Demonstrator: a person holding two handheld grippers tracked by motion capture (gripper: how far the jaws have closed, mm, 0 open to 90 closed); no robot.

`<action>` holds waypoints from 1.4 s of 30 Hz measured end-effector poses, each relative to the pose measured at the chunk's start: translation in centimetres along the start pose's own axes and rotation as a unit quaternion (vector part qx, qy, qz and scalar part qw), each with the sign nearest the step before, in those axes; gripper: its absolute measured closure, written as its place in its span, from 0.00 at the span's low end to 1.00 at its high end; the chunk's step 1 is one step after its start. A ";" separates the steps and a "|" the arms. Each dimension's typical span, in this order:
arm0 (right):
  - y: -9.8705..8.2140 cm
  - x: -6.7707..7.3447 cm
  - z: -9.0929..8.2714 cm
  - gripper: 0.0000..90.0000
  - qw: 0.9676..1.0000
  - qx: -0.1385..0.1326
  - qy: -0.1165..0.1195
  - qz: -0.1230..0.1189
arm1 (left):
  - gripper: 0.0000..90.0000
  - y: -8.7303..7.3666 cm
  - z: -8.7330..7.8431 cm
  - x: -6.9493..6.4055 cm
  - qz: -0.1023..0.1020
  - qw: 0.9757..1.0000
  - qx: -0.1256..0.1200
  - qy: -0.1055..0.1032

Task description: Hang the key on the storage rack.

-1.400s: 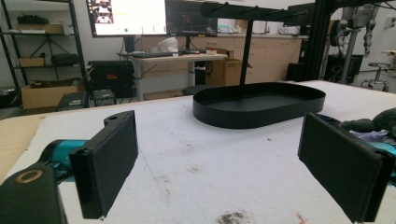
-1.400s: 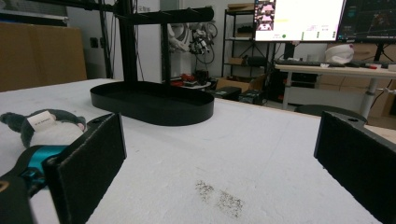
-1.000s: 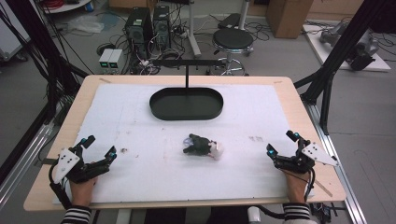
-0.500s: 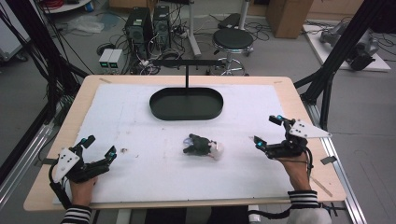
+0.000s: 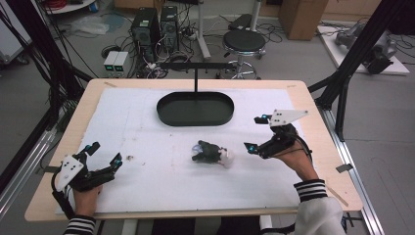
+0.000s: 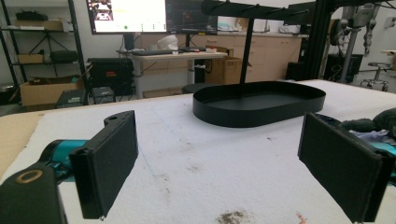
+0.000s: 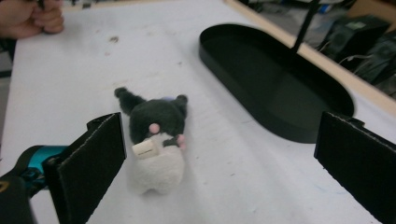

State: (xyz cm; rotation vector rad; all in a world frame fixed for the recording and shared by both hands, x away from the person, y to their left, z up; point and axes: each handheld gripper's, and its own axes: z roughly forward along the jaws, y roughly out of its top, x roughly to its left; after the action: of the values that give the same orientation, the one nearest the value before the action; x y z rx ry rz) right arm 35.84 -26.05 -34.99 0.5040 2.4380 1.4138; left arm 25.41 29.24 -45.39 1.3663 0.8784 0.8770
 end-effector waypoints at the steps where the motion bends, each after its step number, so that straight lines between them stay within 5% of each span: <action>1: 0.2 0.0 0.4 0.01 1.000 0.010 0.011 -0.003 | 0.14 0.0 0.0 0.0 0.001 1.000 0.000 0.000; 20: 1.6 0.6 4.9 0.01 0.990 0.104 0.086 -0.039 | 0.14 0.0 0.0 0.0 0.004 1.000 0.003 0.000; 42: 1.1 1.8 8.9 0.01 0.966 0.218 0.118 -0.069 | 0.14 0.0 0.1 -0.1 0.002 1.000 0.002 0.001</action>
State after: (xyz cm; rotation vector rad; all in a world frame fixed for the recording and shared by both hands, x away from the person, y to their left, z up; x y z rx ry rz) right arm 38.01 -17.86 -38.50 0.2544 2.9278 0.9230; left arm 25.48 29.14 -45.38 1.3722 0.8798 0.8797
